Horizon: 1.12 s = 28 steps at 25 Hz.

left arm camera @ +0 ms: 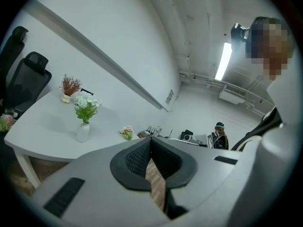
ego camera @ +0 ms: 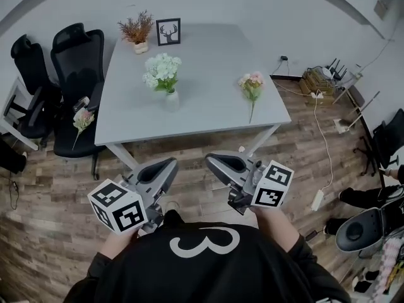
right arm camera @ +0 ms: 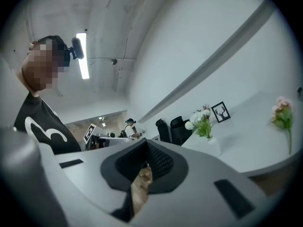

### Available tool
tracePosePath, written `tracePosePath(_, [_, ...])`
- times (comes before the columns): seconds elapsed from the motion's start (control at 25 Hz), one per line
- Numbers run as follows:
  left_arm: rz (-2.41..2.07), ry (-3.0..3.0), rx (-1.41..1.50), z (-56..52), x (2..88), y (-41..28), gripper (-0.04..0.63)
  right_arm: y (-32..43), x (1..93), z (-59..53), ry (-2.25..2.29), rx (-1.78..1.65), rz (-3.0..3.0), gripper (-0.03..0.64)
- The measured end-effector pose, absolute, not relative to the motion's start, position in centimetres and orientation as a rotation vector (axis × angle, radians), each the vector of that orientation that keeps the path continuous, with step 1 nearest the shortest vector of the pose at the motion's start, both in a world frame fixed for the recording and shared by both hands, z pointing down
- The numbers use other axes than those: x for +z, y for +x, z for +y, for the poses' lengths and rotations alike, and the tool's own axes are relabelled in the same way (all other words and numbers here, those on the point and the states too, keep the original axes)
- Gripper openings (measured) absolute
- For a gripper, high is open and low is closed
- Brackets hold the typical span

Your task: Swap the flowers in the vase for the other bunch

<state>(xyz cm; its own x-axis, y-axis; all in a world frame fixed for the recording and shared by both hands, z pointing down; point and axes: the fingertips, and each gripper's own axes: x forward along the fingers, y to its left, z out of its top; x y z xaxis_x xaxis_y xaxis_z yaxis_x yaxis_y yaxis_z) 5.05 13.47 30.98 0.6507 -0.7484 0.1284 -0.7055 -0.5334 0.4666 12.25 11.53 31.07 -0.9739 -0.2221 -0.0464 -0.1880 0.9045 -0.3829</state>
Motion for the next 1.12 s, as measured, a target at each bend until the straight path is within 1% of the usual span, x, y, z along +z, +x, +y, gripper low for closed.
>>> tracePosePath(0.2, [-1.154, 2.393, -0.122, 16.2, 30.6, 7.0, 0.011, 14.0, 31.3, 14.1, -0.277, -0.666, 2.976, 0.008])
tracePosePath(0.4, [-1.181, 2.404, -0.124, 18.2, 30.3, 8.9, 0.011, 15.9, 30.9, 15.6, -0.286, -0.639, 2.955, 0.008])
tracePosePath(1.12, [-1.205, 2.396, -0.064, 20.0, 30.7, 11.0, 0.011, 17.1, 30.9, 17.4, -0.26, -0.62, 2.956, 0.006])
